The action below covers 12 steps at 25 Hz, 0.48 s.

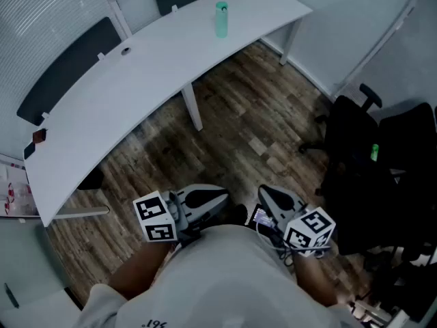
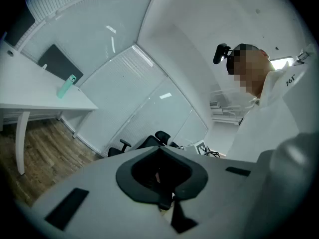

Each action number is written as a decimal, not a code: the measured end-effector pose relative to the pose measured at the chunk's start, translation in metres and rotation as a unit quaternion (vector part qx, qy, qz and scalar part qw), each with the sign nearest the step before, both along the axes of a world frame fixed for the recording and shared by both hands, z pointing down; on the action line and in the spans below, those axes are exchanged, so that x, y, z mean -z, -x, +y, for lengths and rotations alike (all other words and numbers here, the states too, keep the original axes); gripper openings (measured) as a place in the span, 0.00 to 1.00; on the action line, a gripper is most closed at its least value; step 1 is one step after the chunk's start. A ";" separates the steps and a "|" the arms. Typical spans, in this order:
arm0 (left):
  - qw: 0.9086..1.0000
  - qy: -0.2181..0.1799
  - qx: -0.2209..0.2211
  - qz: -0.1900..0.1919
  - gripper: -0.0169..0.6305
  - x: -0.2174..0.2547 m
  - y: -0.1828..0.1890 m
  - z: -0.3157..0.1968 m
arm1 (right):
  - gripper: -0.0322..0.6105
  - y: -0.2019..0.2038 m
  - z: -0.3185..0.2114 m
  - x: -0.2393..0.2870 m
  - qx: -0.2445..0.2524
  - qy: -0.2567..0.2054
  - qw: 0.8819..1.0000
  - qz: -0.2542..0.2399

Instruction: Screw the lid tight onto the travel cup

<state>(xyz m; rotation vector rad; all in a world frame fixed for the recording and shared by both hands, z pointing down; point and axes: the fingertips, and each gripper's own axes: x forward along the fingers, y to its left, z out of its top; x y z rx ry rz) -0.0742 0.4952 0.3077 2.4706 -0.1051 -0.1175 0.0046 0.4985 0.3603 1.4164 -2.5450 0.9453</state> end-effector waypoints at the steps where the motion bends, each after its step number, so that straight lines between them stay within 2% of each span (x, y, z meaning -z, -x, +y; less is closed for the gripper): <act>1: 1.000 0.001 0.002 -0.001 0.06 -0.001 0.000 -0.001 | 0.08 -0.001 0.000 -0.001 -0.001 0.000 1.000 0.001; 12: 1.000 0.007 0.020 0.001 0.06 -0.005 0.001 -0.008 | 0.08 -0.009 -0.003 -0.006 -0.009 0.008 1.000 0.002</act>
